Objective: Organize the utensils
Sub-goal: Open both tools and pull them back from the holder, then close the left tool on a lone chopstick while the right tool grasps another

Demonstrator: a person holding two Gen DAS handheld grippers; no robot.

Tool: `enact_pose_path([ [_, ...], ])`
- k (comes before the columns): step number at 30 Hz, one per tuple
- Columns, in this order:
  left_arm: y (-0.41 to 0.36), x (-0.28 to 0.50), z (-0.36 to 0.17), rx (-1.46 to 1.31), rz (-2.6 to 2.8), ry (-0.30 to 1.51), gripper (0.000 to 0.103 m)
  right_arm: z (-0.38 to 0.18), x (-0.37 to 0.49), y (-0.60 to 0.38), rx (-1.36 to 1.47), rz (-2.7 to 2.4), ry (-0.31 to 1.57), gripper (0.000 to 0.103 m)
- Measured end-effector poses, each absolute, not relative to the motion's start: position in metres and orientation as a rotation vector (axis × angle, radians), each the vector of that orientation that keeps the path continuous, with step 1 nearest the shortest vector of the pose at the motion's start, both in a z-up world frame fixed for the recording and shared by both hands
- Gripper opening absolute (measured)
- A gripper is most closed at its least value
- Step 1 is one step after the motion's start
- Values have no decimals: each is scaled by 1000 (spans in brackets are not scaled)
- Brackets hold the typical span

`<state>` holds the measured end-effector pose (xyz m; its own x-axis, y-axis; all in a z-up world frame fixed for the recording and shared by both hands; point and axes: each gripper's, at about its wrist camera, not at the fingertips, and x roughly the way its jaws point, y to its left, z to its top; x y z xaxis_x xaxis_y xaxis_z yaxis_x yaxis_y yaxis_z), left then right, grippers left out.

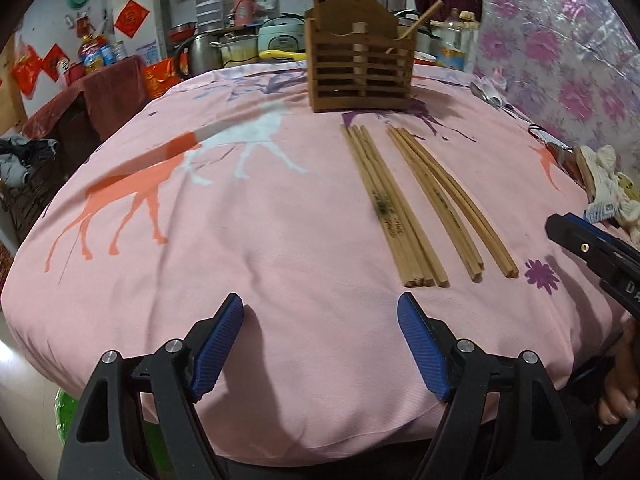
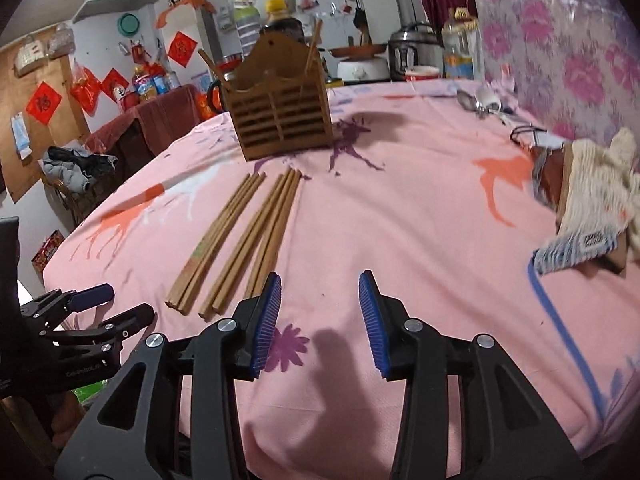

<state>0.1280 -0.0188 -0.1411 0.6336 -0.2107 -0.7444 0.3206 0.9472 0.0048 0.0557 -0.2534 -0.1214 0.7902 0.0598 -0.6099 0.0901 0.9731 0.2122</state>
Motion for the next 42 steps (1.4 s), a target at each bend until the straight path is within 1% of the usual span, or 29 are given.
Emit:
enact_pose_path([
  [4,-23,128,-142,151,-322,827,81,-127,56,-257,254,-25,672,41],
  [12,-34,138,-143,198,-303,803,88,-130,59,-259,270,-27,689,45],
  [15,-22,148,-143,209,-216,787,88,-131,59,-259,274,-28,690,45],
  [20,10,158,-141,128,-157,820,88,-132,60,-261,280,-28,692,45],
  [24,3,154,-139,124,-206,812,87,-132,60,-260,270,-23,691,45],
  [26,-7,151,-141,148,-225,801,82,-132,60,-260,268,-22,691,45],
  [29,-20,152,-142,170,-248,776,60,-132,59,-259,270,-22,693,45],
  [30,-22,155,-141,164,-262,773,41,-132,60,-259,270,-22,692,45],
  [31,-24,157,-141,161,-267,777,20,-132,59,-259,270,-22,692,45],
  [33,-24,162,-141,153,-260,779,9,-132,59,-259,269,-22,693,45],
  [39,5,160,-140,82,-174,798,7,-132,58,-256,260,-1,693,45],
  [42,18,154,-140,55,-165,793,10,-131,55,-249,235,37,690,45],
])
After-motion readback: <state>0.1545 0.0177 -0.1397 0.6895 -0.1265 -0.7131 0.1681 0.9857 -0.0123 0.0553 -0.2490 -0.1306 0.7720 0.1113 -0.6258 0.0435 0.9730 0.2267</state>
